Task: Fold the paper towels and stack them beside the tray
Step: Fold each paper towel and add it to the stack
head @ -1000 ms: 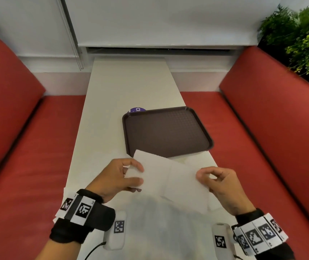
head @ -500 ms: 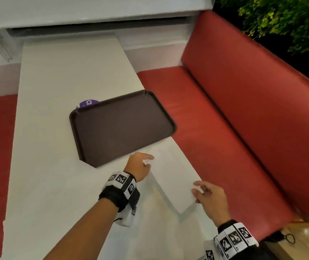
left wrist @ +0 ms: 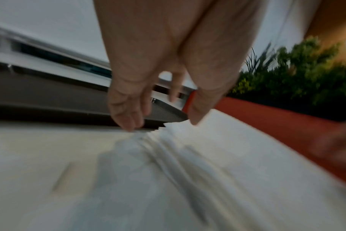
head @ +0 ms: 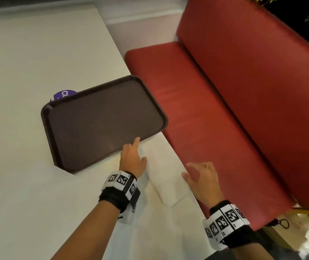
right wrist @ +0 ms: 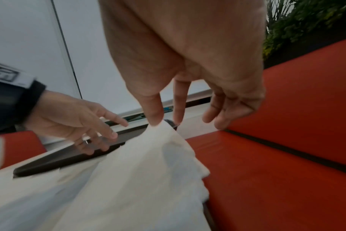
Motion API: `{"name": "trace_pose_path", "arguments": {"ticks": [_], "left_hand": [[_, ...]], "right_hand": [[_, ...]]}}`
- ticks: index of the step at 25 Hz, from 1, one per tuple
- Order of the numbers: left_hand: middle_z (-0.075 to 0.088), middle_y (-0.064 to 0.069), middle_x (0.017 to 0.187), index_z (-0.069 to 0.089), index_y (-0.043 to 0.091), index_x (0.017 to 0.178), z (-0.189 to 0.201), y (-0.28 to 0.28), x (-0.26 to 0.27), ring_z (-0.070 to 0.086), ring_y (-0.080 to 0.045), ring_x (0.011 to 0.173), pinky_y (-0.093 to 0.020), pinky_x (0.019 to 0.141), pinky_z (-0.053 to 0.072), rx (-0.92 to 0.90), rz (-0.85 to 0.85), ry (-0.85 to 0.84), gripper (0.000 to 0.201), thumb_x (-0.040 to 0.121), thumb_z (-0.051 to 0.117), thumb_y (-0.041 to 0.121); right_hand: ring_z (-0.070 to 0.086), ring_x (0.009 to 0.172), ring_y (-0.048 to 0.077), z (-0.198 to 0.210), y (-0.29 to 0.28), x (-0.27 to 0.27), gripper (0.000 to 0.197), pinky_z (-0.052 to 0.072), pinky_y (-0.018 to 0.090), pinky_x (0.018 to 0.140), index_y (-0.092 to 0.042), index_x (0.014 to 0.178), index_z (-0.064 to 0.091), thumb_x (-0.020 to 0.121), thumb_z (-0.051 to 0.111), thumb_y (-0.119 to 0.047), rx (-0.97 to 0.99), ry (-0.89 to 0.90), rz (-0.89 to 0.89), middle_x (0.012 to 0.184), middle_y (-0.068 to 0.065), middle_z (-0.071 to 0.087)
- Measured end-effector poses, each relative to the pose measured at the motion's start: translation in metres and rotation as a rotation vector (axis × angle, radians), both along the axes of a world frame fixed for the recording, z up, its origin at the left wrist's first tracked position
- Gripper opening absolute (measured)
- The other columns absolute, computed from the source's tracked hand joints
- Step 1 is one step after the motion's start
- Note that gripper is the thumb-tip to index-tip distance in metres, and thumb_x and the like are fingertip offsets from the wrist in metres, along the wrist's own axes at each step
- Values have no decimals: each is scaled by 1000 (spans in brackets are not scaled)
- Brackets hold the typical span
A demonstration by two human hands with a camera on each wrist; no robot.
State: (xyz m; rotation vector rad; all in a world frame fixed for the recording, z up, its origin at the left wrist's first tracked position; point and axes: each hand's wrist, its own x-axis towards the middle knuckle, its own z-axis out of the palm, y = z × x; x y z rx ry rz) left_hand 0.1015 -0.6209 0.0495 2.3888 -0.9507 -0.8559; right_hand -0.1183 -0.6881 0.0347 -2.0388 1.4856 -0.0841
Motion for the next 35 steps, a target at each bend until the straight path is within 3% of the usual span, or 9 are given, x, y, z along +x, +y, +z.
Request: {"name": "trace_pose_path", "arguments": {"ticks": [3, 6, 10, 13, 17, 21, 26, 31, 35], "left_hand": [[38, -15, 144, 21, 7, 145, 5, 12, -25, 40, -31, 130, -37, 108, 36, 11, 425, 351, 78, 84, 63, 31], [36, -11, 145, 24, 4, 142, -4, 6, -49, 44, -31, 125, -45, 101, 44, 24, 586, 625, 80, 82, 62, 40], [33, -13, 146, 25, 3, 142, -9, 0, -50, 41, -32, 128, -45, 102, 43, 49, 562, 610, 74, 85, 59, 35], [34, -14, 147, 26, 3, 142, -10, 1, -44, 41, -33, 129, -44, 102, 43, 63, 566, 572, 70, 86, 59, 30], [35, -12, 145, 28, 6, 142, 4, 18, -37, 42, -32, 128, -45, 104, 41, -10, 596, 601, 69, 85, 60, 29], [53, -9, 130, 45, 17, 133, 39, 109, -13, 51, -25, 120, -44, 103, 43, -190, 627, 683, 53, 85, 65, 24], [72, -5, 92, 64, 23, 102, 58, 275, 11, 66, -22, 94, -37, 84, 51, -129, 725, 505, 22, 82, 68, 15], [74, -10, 73, 65, 13, 100, 47, 399, -7, 70, -24, 78, -34, 71, 48, -92, 904, 444, 19, 81, 69, 12], [69, -14, 61, 66, 6, 97, 37, 442, -21, 68, -34, 75, -32, 68, 44, -161, 983, 473, 18, 80, 69, 3]], "right_hand": [[27, 140, 21, 13, -28, 42, 70, 23, 36, 116, -14, 147, 30, 91, 53, -49, 135, -74, 93, 150, 3, 34], [30, 140, 26, 5, -36, 80, 68, 26, 37, 114, -5, 147, 24, 96, 40, -49, 332, 56, 258, 153, 11, 31], [36, 135, 29, -5, -32, 82, 58, 31, 38, 110, -6, 143, 28, 98, 40, -40, 325, 155, 315, 148, 13, 37], [26, 142, 27, 4, -28, 83, 62, 24, 36, 113, -6, 149, 15, 100, 38, -35, 349, 202, 320, 155, 12, 26], [21, 144, 28, 16, -20, 75, 70, 21, 36, 114, -8, 151, 12, 98, 42, -41, 318, 97, 143, 157, 10, 23], [32, 139, 28, 27, 4, 28, 69, 26, 40, 112, -14, 149, 26, 93, 48, -48, 213, 34, 25, 151, 7, 37], [43, 131, 29, 32, 68, 1, 58, 35, 45, 109, -16, 141, 41, 90, 55, -42, 133, 43, 111, 141, 8, 49], [62, 104, 27, 37, 143, 44, 40, 50, 41, 91, -13, 118, 61, 81, 71, -25, -213, -165, 436, 115, 7, 62], [43, 127, 21, 13, 212, 104, 80, 39, 34, 104, -17, 143, 33, 80, 60, -61, 98, 67, 593, 135, 1, 42]]}}
